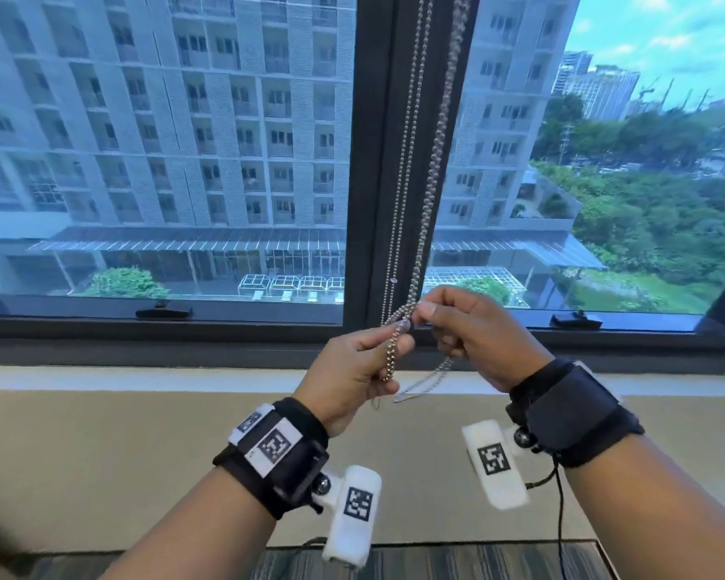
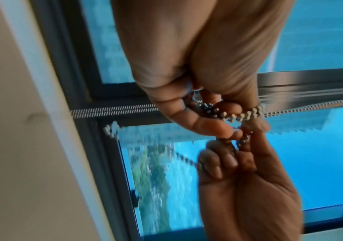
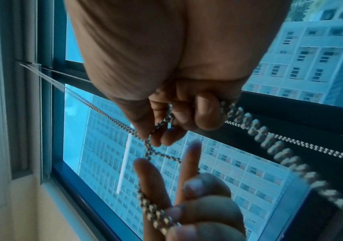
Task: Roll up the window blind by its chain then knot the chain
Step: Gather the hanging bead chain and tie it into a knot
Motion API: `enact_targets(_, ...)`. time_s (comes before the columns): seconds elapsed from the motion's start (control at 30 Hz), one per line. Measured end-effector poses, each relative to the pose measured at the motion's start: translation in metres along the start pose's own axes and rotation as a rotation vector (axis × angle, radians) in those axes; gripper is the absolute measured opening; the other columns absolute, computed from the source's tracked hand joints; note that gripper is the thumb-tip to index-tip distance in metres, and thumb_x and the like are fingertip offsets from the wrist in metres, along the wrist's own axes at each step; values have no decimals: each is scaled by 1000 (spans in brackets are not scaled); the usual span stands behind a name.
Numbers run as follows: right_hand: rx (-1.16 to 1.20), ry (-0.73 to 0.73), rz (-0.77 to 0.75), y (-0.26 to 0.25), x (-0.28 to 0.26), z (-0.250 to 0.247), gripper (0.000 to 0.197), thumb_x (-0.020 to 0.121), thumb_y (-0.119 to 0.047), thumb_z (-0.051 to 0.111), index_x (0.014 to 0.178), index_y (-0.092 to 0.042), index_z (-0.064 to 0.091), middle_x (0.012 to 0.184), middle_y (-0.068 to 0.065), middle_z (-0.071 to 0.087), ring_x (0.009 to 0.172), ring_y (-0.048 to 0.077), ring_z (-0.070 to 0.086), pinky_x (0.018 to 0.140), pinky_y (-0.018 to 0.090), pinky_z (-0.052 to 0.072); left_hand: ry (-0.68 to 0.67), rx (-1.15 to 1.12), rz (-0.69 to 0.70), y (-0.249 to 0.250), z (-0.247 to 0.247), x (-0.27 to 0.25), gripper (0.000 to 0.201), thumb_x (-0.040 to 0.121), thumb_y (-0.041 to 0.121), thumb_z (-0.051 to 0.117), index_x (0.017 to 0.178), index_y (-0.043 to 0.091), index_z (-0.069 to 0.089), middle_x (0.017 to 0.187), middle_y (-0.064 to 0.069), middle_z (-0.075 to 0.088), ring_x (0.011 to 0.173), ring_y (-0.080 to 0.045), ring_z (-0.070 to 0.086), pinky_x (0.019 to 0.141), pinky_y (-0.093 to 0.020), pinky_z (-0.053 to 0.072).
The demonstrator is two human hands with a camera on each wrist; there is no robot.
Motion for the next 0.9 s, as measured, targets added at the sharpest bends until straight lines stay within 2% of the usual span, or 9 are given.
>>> enact_targets(0.17, 194, 74, -14, 12, -7, 15, 12, 95, -10, 60, 91, -20, 58, 73, 2, 54, 54, 7, 40, 48, 20, 32, -124, -356, -127, -12, 8, 5, 32, 70, 36, 75, 97, 19, 78, 72, 4, 54, 54, -1, 52, 43, -12, 47)
enact_targets(0.3, 76, 209, -147, 9, -13, 24, 11, 92, -2, 64, 91, -13, 63, 76, 9, 60, 63, 9, 57, 56, 18, 44, -220, -287, -51, 0, 10, 6, 42, 77, 41, 69, 112, 16, 74, 75, 6, 57, 54, -2, 48, 49, -12, 49)
enact_targets(0.4, -48, 254, -204, 10, -16, 27, 16, 88, 1, 69, 84, -15, 70, 76, -4, 70, 71, 6, 64, 67, 16, 48, -154, -147, 33, -2, 5, 7, 47, 78, 41, 71, 115, 12, 74, 81, 1, 55, 54, -2, 44, 52, -16, 49)
enact_targets(0.47, -115, 269, -200, 11, -15, 24, 20, 86, 3, 68, 82, -15, 72, 77, -3, 73, 74, 7, 67, 71, 17, 49, -90, -122, 51, -8, 5, 10, 43, 78, 40, 71, 110, 10, 75, 77, -2, 45, 53, -2, 44, 52, -17, 49)
enact_targets(0.57, -94, 225, -106, 11, -8, 13, 23, 85, 6, 58, 78, -11, 73, 66, -3, 69, 61, 6, 59, 62, 18, 46, 6, -83, 86, -9, 11, 11, 27, 90, 34, 67, 102, 12, 77, 73, -1, 44, 53, -2, 42, 51, -17, 48)
enact_targets(0.7, -97, 122, -58, 8, 2, 3, 13, 83, -16, 61, 75, -12, 71, 59, -6, 62, 54, 8, 46, 55, 22, 38, 71, -7, 135, -2, 14, 17, 25, 97, 27, 62, 78, 20, 75, 69, -1, 47, 51, -3, 42, 49, -18, 47)
enact_targets(0.77, -145, 97, -62, 10, 7, 5, 20, 86, -26, 69, 83, -6, 70, 66, -2, 65, 58, 9, 51, 59, 26, 43, 102, 43, 145, 1, 11, 19, 24, 98, 26, 60, 81, 13, 70, 64, 0, 46, 49, -3, 42, 48, -18, 46)
enact_targets(0.83, -155, 96, -67, 14, 10, 9, 27, 82, -33, 75, 90, -9, 68, 83, 7, 70, 75, 17, 64, 73, 35, 54, 141, 92, 144, 4, 7, 19, 22, 100, 19, 55, 86, 10, 69, 60, 3, 44, 49, -3, 43, 48, -19, 47)
enact_targets(0.9, -145, 79, -78, 15, 12, 16, 19, 83, -23, 78, 93, -14, 65, 90, 4, 69, 84, 17, 67, 82, 34, 56, 173, 143, 151, 10, 4, 20, 24, 100, 11, 50, 85, 8, 68, 60, 1, 48, 53, -8, 47, 49, -20, 48)
Point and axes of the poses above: each hand's wrist, its own x-axis towards the middle knuckle, its own z-axis out of the palm, y = z × x, the point moved 7 cm from there along x, towards the middle knuckle
